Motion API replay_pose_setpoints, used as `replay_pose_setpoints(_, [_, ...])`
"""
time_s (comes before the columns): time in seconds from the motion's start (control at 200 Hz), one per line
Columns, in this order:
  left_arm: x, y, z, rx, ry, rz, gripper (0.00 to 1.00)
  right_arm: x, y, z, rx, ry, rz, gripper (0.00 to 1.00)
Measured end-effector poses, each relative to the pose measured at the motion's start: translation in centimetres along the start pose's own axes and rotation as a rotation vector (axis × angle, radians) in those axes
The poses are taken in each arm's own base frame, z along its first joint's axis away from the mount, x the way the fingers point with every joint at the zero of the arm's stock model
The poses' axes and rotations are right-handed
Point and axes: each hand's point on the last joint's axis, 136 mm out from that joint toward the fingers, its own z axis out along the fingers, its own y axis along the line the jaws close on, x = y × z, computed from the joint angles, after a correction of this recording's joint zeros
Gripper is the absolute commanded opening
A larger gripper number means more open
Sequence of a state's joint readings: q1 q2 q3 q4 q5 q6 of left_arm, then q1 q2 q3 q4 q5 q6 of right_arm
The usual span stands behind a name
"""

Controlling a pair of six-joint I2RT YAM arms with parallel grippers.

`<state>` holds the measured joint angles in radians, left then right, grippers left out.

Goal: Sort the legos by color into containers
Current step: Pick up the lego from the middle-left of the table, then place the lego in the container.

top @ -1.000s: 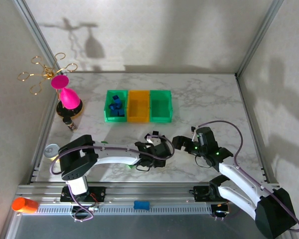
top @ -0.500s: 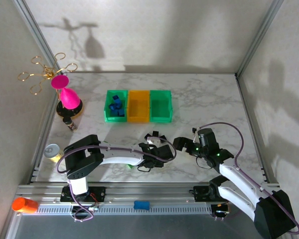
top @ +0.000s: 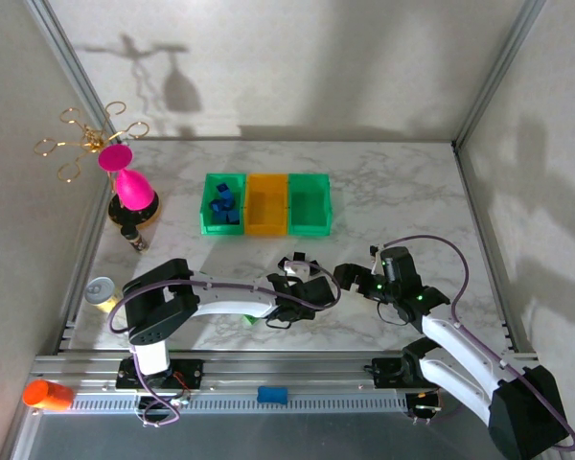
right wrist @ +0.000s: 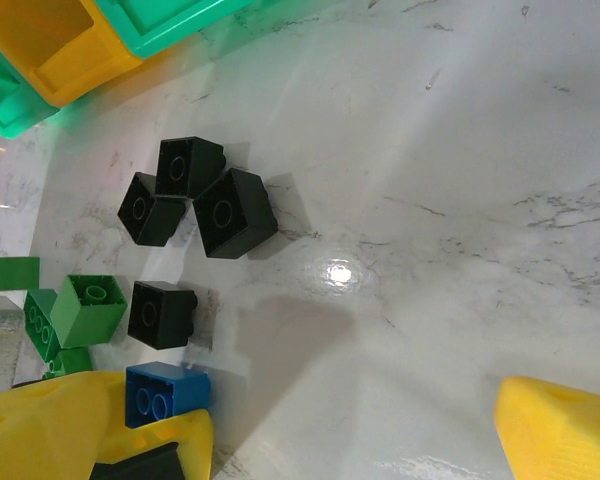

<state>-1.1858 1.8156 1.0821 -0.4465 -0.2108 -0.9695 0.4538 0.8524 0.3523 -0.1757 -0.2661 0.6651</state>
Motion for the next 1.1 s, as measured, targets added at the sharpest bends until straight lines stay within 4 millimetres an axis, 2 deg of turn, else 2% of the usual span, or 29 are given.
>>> replay_pose_setpoints(0.13, [-1.0,-0.6,-1.0,0.021,-0.029,-0.002,0.54,0.0,0.0,0.0,-0.002,0.001,-0.014,0.99])
replay_pose_setpoints(0.3, [-3.4,-1.2,-4.1,0.073,-0.093,-0.013,0.54,-0.3,1.1,-0.1,-0.048,-0.001,-0.045,0.99])
replay_pose_setpoints(0.436, [-6.3,0.2,-6.5,0.084,-0.156,-0.047,0.54,-0.8,2.5,-0.1,-0.11,-0.01,-0.075,0.99])
replay_pose_setpoints(0.546, [-9.5,2.7,-7.8,0.053,-0.217,-0.092,0.54,-1.2,3.9,0.3,-0.139,-0.01,-0.108,0.99])
replay_pose_setpoints(0.696, [-14.2,7.7,-8.5,-0.028,-0.296,-0.164,0.54,-1.3,6.5,1.3,-0.184,0.011,-0.163,0.99])
replay_pose_setpoints(0.791, [-16.6,11.1,-8.2,-0.09,-0.322,-0.209,0.54,-1.3,8.0,2.1,-0.209,0.026,-0.187,0.99])
replay_pose_setpoints(0.901, [-19.2,14.9,-7.9,-0.152,-0.346,-0.262,0.53,-1.6,8.9,2.7,-0.225,0.024,-0.197,0.99])
replay_pose_setpoints(1.016, [-22.2,17.3,-7.5,-0.187,-0.375,-0.302,0.53,-1.8,9.3,3.2,-0.226,0.017,-0.208,0.99])
replay_pose_setpoints(1.101, [-24.1,18.6,-6.4,-0.202,-0.384,-0.325,0.53,-1.9,9.8,3.4,-0.229,0.017,-0.215,0.99])
